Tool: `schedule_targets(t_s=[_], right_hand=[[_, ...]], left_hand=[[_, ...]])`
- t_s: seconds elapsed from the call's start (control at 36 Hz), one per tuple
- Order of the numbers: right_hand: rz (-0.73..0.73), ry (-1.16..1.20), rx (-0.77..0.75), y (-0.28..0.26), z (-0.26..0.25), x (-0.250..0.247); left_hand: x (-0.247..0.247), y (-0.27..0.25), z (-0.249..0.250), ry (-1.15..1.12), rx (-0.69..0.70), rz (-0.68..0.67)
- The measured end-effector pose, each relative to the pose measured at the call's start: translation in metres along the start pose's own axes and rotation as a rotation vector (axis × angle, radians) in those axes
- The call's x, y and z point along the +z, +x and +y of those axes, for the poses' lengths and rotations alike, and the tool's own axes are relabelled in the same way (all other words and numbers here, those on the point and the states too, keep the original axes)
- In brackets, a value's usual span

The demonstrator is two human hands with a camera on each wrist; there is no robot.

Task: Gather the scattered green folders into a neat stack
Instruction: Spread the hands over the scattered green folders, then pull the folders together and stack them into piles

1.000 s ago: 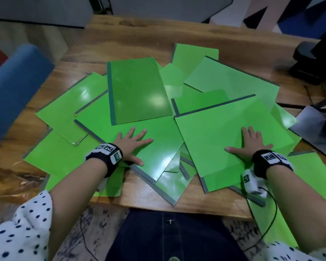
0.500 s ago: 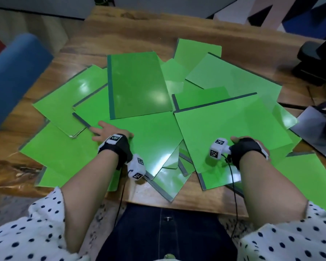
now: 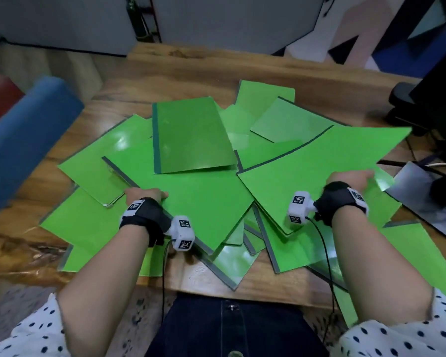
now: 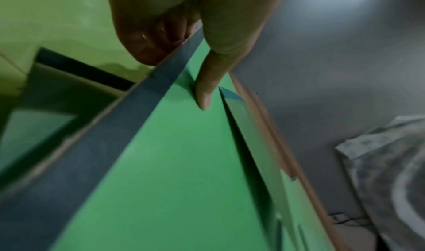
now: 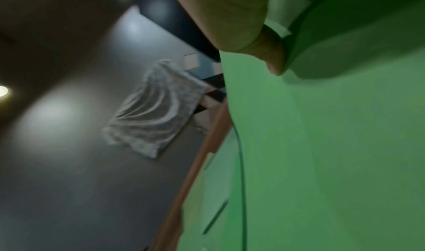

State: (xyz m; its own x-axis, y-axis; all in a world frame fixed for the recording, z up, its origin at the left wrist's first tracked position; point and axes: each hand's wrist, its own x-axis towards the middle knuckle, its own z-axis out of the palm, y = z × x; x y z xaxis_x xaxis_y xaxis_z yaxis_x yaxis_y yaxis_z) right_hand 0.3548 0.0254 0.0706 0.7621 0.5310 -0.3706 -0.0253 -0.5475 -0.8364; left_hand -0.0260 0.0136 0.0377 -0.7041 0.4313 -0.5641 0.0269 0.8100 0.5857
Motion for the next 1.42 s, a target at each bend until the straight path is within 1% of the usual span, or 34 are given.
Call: schedule_targets(t_s=[0.03, 0.06, 0.08, 0.11, 0.14, 0.17, 0.28, 0.36, 0.42, 0.5, 0.61, 0.69, 0.78, 0.83, 0.89, 0.92, 0.97, 1.03, 1.06, 1.14, 1.19, 1.25, 1.36, 1.42], right_hand=[[0.025, -0.092, -0.073, -0.002, -0.008, -0.001], [0.045, -0.154, -0.124, 0.000, -0.018, 0.000], [0.060, -0.189, -0.185, -0.001, -0.029, 0.002], [0.042, -0.198, -0.226, -0.001, -0.041, 0.002], [0.030, -0.211, -0.284, -0.004, -0.052, 0.003], [0.003, -0.223, -0.333, 0.000, -0.059, 0.005], [-0.142, -0.281, -0.548, 0.000, -0.090, 0.008], [-0.272, -0.315, -0.661, -0.008, -0.106, 0.008], [-0.330, -0.336, -0.703, -0.009, -0.108, 0.010], [-0.362, -0.367, -0.708, -0.008, -0.105, 0.014], [-0.362, -0.370, -0.659, -0.002, -0.098, 0.021], [-0.356, -0.323, -0.593, 0.007, -0.094, 0.023], [-0.379, -0.185, -0.505, 0.017, -0.093, 0.020], [-0.431, -0.039, -0.440, 0.020, -0.094, 0.013], [-0.467, 0.067, -0.406, 0.023, -0.096, 0.004], [-0.479, 0.104, -0.392, 0.024, -0.097, 0.000], [-0.513, 0.168, -0.358, 0.027, -0.099, -0.006], [-0.533, 0.208, -0.325, 0.029, -0.099, -0.009], [-0.540, 0.210, -0.313, 0.028, -0.099, -0.009], [-0.524, 0.161, -0.313, 0.028, -0.094, -0.005], [-0.473, 0.097, -0.315, 0.025, -0.089, -0.001], [-0.457, 0.039, -0.322, 0.025, -0.081, 0.003], [-0.546, -0.087, -0.323, 0.020, -0.058, 0.014], [-0.630, -0.153, -0.286, 0.014, -0.047, 0.021]], left_hand=[[-0.006, -0.014, 0.005, 0.022, 0.019, 0.006], [-0.010, -0.016, 0.009, 0.005, 0.066, 0.020], [-0.015, -0.024, 0.014, -0.017, 0.105, 0.052], [-0.017, -0.026, 0.018, -0.042, 0.174, 0.087], [-0.023, -0.039, 0.024, -0.066, 0.220, 0.111], [-0.024, -0.039, 0.030, -0.066, 0.286, 0.133], [-0.041, -0.064, 0.055, 0.041, 0.524, 0.103], [-0.054, -0.086, 0.066, 0.098, 0.654, 0.100], [-0.060, -0.100, 0.071, 0.133, 0.731, 0.118], [-0.067, -0.121, 0.076, 0.165, 0.858, 0.152], [-0.071, -0.140, 0.082, 0.201, 1.016, 0.172], [-0.068, -0.147, 0.090, 0.200, 1.122, 0.179], [-0.068, -0.147, 0.107, 0.155, 1.161, 0.157], [-0.068, -0.143, 0.122, 0.105, 1.154, 0.140], [-0.067, -0.135, 0.136, 0.070, 1.112, 0.099], [-0.065, -0.127, 0.144, 0.043, 1.078, 0.049], [-0.057, -0.109, 0.155, -0.025, 0.981, -0.107], [-0.044, -0.094, 0.157, -0.057, 0.869, -0.269], [-0.037, -0.089, 0.154, -0.073, 0.823, -0.329], [-0.011, -0.072, 0.134, -0.125, 0.713, -0.445], [0.002, -0.076, 0.117, -0.153, 0.652, -0.505], [0.013, -0.080, 0.099, -0.197, 0.593, -0.552], [0.030, -0.077, 0.071, -0.361, 0.471, -0.590], [0.035, -0.082, 0.065, -0.403, 0.416, -0.636]])
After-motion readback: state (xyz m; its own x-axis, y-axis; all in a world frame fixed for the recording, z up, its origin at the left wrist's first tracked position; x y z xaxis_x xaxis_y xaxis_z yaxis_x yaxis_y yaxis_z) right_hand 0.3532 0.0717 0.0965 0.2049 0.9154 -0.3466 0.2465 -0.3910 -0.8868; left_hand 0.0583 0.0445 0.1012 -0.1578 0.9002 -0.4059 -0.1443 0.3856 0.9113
